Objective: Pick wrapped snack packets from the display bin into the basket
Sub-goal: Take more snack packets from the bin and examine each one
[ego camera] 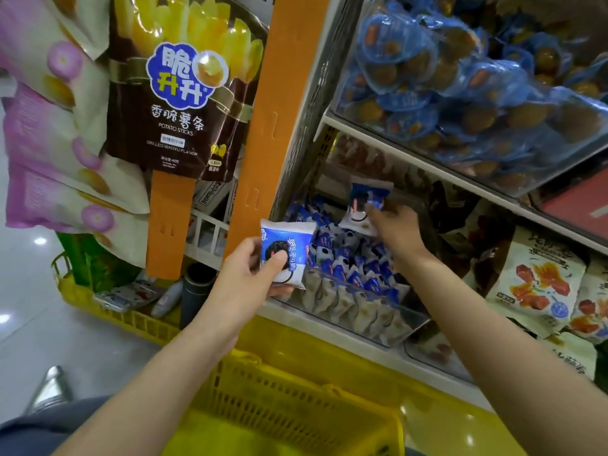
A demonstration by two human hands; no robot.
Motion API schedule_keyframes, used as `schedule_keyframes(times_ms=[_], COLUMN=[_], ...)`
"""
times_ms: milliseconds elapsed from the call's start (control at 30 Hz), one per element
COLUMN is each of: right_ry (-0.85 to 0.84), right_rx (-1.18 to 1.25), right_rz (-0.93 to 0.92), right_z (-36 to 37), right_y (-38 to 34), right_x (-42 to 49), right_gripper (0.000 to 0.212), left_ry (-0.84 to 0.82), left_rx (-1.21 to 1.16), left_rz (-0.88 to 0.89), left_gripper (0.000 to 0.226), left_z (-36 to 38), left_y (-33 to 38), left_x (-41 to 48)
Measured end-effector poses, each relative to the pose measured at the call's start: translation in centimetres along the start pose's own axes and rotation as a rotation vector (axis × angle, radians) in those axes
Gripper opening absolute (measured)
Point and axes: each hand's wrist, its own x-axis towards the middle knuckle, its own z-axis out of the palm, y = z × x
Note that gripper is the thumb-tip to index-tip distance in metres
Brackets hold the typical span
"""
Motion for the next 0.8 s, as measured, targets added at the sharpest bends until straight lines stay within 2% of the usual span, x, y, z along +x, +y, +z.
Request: schedule_keyframes(times_ms=[67,300,500,667,800], right_ry=[-0.005,0.048,-0.171,-0.340,-0.334], right_rx=[-0.069,-0.397,-0.612,-0.693,-0.659], right_rz=[0.010,-0.142,-0.166,-0.088,-0.109], right_z=[1.3,5.4,6.6,5.9,6.0], right_y=[0.9,3.4,5.0,4.6,4.5], right_x=[3.5,11.4,13.0,13.6,13.6], right_gripper=[0.025,0.031,0.030,0.030,0.033], left_ry=[0.000,-0.021,-0.048,-0.038,-0.036], left_rx=[0.019,0.123,0.161,0.118,0.111], left_rz=[0.015,0.088,0.101,0.121,0.128], left_gripper=[0.017,0.012,0.016,0.018,0.017], left_z=[0.0,0.2,0.1,0.0,-0.2], left_y=[0.2,1.1,1.2,1.6,1.7], left_x=[0.6,2.5,3.4,3.4,3.5])
